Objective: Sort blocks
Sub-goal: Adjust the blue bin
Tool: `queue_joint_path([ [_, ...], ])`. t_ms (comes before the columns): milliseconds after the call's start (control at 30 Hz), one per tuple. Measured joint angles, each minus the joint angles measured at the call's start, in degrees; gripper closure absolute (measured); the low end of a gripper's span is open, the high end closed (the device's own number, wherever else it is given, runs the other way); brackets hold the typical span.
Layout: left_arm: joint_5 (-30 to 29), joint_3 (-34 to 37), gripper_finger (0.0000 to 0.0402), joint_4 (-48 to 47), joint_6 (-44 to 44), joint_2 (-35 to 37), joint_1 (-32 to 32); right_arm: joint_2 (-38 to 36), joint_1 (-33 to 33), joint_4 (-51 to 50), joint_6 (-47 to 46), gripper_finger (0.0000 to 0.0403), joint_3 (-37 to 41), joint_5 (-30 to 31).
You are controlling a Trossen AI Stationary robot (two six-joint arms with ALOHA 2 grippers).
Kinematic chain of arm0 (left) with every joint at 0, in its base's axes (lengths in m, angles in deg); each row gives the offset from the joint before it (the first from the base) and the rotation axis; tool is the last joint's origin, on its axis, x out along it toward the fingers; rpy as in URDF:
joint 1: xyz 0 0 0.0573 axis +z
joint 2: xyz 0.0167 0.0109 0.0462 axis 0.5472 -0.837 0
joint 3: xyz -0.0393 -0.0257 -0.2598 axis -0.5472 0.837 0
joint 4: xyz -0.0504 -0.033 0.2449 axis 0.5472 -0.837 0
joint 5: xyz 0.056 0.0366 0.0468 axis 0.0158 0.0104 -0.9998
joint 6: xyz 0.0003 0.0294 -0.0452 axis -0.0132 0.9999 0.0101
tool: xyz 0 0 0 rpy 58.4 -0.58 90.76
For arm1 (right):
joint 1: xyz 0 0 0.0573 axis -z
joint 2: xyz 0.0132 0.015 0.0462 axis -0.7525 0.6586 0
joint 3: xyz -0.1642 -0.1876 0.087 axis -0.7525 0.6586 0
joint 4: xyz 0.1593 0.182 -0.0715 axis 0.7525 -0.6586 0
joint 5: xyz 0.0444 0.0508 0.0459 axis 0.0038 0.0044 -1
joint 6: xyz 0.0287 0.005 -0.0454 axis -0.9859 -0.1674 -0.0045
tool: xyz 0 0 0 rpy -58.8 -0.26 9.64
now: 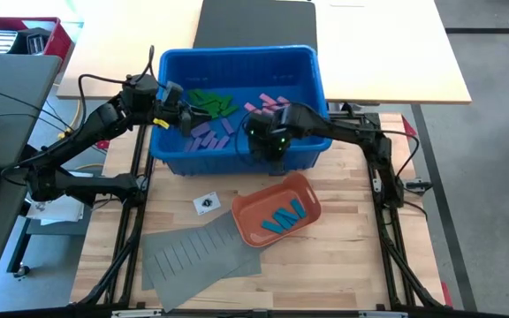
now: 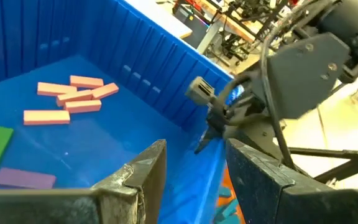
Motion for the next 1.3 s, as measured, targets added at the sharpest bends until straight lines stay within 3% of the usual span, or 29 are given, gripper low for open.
queue_joint_path([
  [400, 1.2, 0.0, 0.0243, -0.3, 2.2, 0.0, 0.0, 0.1, -4.9, 0.9, -3.2, 0.0311, 9.0, 3.9],
  [900, 1.5, 0.0, 0.0243, -0.3, 2.2, 0.0, 0.0, -1.0, -8.7, -4.1, -10.4, 0.0246, 9.3, -7.1],
  [1300, 1.1, 0.0, 0.0243, -0.5, 2.7, 0.0, 0.0, -8.6, -5.6, -0.7, -8.8, 0.0241, 9.1, -10.3],
])
